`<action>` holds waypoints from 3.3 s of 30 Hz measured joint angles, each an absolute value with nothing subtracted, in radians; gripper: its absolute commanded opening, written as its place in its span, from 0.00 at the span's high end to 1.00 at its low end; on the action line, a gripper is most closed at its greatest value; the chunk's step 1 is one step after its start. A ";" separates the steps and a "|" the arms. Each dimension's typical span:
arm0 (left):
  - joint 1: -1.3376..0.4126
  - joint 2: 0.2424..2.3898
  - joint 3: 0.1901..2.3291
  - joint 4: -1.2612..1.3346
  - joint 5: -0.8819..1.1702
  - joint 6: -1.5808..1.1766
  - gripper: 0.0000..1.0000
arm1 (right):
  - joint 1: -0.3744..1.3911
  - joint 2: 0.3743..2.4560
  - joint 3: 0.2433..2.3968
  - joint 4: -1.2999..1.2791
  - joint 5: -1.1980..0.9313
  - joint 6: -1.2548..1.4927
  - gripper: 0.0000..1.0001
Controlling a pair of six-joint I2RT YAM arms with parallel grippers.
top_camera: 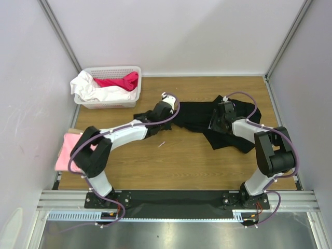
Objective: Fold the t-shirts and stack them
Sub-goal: Flatten the tshirt out
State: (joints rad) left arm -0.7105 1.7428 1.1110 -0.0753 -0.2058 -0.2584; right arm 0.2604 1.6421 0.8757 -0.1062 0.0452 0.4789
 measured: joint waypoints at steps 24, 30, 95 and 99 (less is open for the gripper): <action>-0.792 1.346 1.009 -0.410 -0.205 -0.285 1.00 | 0.209 1.463 0.712 -0.231 0.150 0.577 0.51; -0.689 1.472 1.164 -0.435 -0.143 -0.253 0.99 | 0.192 1.444 0.696 -0.242 0.157 0.577 0.52; -0.636 1.507 0.743 -0.149 -0.395 -0.558 0.41 | 0.171 1.290 0.833 -0.393 -0.117 0.487 0.42; -0.635 1.517 0.742 -0.136 -0.410 -0.578 0.42 | 0.171 1.292 0.837 -0.400 -0.113 0.487 0.42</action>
